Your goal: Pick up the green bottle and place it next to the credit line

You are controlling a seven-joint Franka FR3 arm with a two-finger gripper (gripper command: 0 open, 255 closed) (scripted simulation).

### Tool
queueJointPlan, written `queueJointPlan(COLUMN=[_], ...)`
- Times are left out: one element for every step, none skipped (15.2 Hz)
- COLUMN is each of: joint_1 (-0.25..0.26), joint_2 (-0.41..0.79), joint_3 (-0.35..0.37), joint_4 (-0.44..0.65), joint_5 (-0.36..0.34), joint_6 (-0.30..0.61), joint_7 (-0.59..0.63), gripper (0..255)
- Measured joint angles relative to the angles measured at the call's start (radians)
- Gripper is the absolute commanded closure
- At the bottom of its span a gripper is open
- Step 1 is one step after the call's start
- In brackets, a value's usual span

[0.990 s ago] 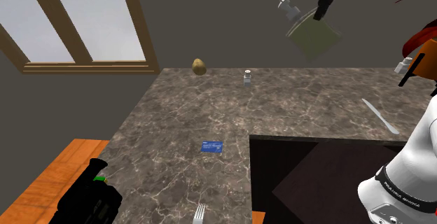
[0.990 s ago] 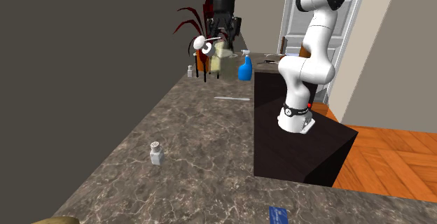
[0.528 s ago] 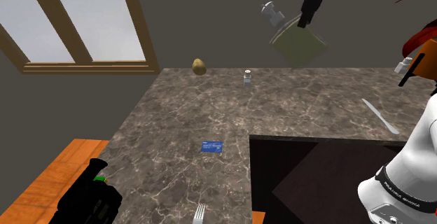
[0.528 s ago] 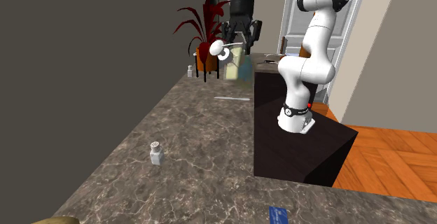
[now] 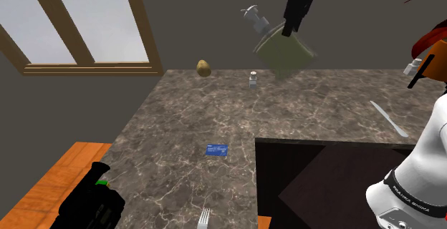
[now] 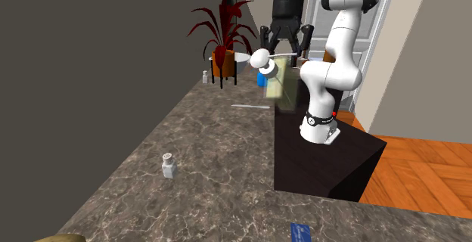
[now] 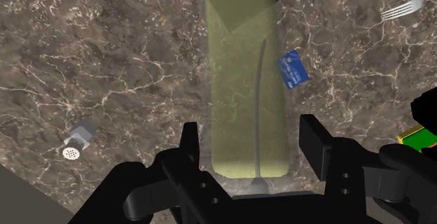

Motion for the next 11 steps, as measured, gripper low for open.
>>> queueJointPlan(joint_1=[0.008, 0.014, 0.022, 0.030, 0.037, 0.044, 0.050, 0.058, 0.066, 0.071, 0.077], joint_2=[0.006, 0.011, 0.019, 0.030, 0.042, 0.052, 0.067, 0.086, 0.097, 0.113, 0.131], joint_3=[0.020, 0.036, 0.057, 0.077, 0.095, 0.113, 0.129, 0.147, 0.167, 0.183, 0.199], joint_4=[0.003, 0.002, 0.007, 0.016, 0.023, 0.028, 0.036, 0.054, 0.067, 0.082, 0.091], joint_5=[0.007, 0.012, 0.019, 0.026, 0.031, 0.036, 0.040, 0.045, 0.049, 0.051, 0.053], joint_6=[0.004, 0.012, 0.016, 0.020, 0.026, 0.032, 0.040, 0.044, 0.043, 0.046, 0.056], joint_7=[0.024, 0.045, 0.071, 0.095, 0.118, 0.141, 0.160, 0.183, 0.210, 0.230, 0.251], gripper=[255, 255, 255, 255, 255, 255, 255, 255, 255, 255, 255])
